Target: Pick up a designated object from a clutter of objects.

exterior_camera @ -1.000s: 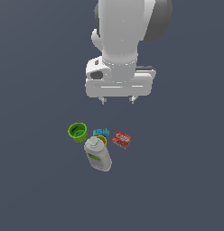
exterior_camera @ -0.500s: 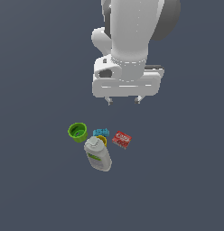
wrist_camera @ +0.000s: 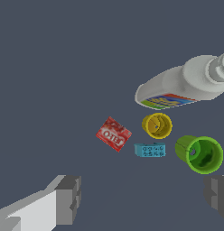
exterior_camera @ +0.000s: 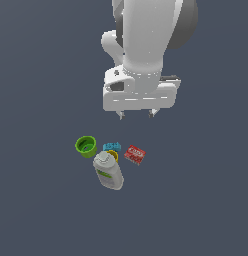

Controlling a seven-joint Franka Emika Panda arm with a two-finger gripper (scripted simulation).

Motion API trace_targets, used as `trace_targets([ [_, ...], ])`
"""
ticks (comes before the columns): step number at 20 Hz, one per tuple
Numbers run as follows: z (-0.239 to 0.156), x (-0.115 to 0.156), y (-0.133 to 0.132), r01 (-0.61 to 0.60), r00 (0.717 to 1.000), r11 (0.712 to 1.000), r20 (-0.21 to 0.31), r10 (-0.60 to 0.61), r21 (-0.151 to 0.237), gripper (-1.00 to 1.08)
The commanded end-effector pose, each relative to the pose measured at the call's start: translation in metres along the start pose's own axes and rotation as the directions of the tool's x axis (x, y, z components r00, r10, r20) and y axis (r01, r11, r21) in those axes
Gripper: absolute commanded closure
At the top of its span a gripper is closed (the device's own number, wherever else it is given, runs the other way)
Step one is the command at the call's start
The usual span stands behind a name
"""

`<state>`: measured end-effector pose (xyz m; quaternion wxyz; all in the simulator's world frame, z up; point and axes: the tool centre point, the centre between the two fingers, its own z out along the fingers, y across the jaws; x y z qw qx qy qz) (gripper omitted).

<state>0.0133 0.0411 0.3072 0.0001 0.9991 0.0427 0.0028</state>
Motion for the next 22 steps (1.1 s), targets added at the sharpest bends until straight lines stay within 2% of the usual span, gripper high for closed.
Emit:
trace_targets([
  [1,0.007,0.001,0.000,0.026,1.000,1.000,0.001,-0.026,-0.002,-0.92],
  [7,0.034,0.006,0.000,0.125,0.992,0.992,0.003,-0.125,-0.007,-0.92],
  [12,0.067,0.010,0.000,0.245,0.970,0.969,0.006,-0.245,-0.012,-0.92],
  [17,0.104,0.011,-0.001,0.380,0.925,0.925,0.010,-0.380,-0.014,-0.92],
  [22,0.141,0.009,-0.003,0.508,0.861,0.861,0.012,-0.508,-0.012,-0.92],
])
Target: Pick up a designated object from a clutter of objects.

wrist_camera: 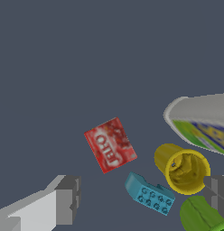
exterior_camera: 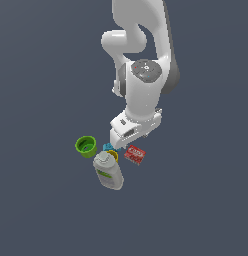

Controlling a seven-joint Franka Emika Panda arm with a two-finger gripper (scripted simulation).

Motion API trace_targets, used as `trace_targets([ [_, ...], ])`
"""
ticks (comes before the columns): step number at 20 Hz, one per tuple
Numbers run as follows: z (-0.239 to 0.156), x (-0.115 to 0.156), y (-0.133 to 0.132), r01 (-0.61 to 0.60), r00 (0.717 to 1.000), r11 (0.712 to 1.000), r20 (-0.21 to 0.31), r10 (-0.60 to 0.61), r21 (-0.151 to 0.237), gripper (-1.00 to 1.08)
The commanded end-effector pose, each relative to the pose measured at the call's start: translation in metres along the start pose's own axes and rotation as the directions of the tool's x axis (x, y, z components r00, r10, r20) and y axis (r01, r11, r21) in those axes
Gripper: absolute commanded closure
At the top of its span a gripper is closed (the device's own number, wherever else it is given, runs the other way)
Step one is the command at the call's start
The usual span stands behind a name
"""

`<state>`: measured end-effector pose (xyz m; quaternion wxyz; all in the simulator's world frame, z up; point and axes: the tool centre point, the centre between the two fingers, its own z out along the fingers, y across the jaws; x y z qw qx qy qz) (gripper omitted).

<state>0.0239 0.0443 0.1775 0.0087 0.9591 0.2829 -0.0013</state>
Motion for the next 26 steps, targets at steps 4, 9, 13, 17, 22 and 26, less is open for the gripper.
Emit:
trace_targets([
  [4,0.040,-0.002,-0.005,0.159,0.987,0.987,-0.001,-0.159,0.002,-0.92],
  [9,0.072,-0.005,-0.011,0.285,0.958,0.958,-0.005,-0.285,0.005,-0.92],
  [13,0.091,-0.007,-0.015,0.358,0.934,0.934,-0.008,-0.358,0.008,-0.92],
  [17,0.103,-0.009,-0.019,0.408,0.913,0.913,-0.011,-0.408,0.010,-0.92],
  [22,0.111,-0.011,-0.021,0.438,0.899,0.899,-0.013,-0.438,0.011,-0.92],
  [26,0.111,-0.011,-0.021,0.436,0.900,0.900,-0.013,-0.436,0.012,-0.92],
])
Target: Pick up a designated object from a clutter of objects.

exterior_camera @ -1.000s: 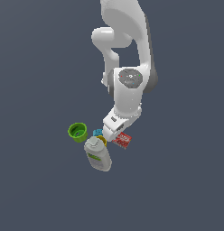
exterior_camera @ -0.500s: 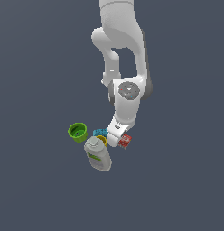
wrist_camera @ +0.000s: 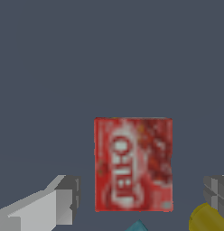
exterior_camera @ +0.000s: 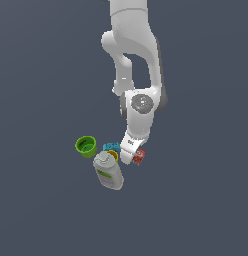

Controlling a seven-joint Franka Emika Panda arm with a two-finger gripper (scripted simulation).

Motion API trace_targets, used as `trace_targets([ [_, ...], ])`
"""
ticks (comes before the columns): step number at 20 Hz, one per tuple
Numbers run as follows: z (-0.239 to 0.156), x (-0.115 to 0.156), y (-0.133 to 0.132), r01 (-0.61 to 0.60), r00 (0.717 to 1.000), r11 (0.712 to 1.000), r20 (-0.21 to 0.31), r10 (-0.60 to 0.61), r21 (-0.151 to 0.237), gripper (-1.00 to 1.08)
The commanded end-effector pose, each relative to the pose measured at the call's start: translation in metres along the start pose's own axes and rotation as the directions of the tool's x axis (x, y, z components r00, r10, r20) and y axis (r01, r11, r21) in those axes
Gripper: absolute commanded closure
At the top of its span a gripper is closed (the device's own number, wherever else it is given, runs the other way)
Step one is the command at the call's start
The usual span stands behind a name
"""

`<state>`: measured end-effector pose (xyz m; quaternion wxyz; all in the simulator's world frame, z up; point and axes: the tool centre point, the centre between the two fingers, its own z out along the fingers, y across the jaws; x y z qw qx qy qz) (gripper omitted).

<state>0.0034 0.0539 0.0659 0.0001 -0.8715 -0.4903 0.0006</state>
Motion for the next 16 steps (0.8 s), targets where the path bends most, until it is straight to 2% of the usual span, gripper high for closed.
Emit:
trace_targets([
  [1,0.001,0.000,0.000,0.000,1.000,1.000,0.000,0.000,0.000,-0.92],
  [16,0.050,0.000,-0.001,0.005,1.000,1.000,-0.001,-0.005,-0.001,-0.92],
])
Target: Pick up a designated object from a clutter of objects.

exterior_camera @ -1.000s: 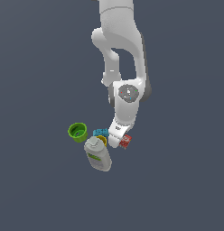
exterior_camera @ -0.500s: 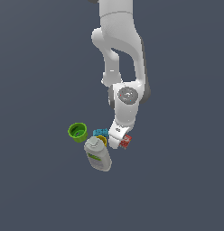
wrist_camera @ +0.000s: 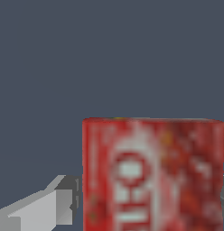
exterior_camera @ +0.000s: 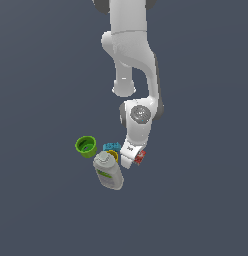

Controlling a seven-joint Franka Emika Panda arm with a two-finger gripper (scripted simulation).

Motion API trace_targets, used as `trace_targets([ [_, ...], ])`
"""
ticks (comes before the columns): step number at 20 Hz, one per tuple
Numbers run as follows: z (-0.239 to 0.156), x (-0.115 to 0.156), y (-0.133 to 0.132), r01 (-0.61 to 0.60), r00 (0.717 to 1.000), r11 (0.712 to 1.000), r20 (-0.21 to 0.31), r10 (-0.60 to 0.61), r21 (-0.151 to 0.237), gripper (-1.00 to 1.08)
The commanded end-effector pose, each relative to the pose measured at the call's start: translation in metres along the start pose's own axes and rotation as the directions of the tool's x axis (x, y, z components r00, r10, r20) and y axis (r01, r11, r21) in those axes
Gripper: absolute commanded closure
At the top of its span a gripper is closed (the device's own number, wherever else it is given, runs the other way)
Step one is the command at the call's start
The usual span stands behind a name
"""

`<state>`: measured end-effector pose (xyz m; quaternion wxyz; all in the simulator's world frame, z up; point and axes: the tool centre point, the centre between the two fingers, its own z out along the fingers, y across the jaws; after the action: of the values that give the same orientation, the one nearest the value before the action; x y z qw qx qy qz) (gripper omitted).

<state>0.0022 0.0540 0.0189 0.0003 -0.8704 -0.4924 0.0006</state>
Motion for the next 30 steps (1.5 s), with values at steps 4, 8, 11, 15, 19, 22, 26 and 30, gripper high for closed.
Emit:
trace_targets([
  [4,0.004,0.000,0.001,0.000,1.000,1.000,-0.001,0.000,-0.001,1.08],
  [8,0.004,0.000,0.001,0.000,1.000,1.000,-0.001,0.000,-0.001,1.08],
  [11,0.004,0.000,0.001,0.000,1.000,1.000,-0.001,0.000,-0.001,1.08],
  [15,0.002,0.000,0.001,0.000,1.000,1.000,-0.001,0.000,-0.002,1.08],
  [19,-0.005,-0.004,0.002,0.000,1.000,1.000,-0.001,0.000,-0.002,1.08],
  [22,-0.016,-0.010,0.004,0.000,1.000,1.000,-0.001,0.000,-0.002,1.08],
  [26,-0.036,-0.021,0.007,0.000,1.000,1.000,-0.001,0.000,-0.003,1.08],
  [30,-0.065,-0.036,0.011,0.000,1.000,1.000,0.000,0.000,-0.002,1.08],
])
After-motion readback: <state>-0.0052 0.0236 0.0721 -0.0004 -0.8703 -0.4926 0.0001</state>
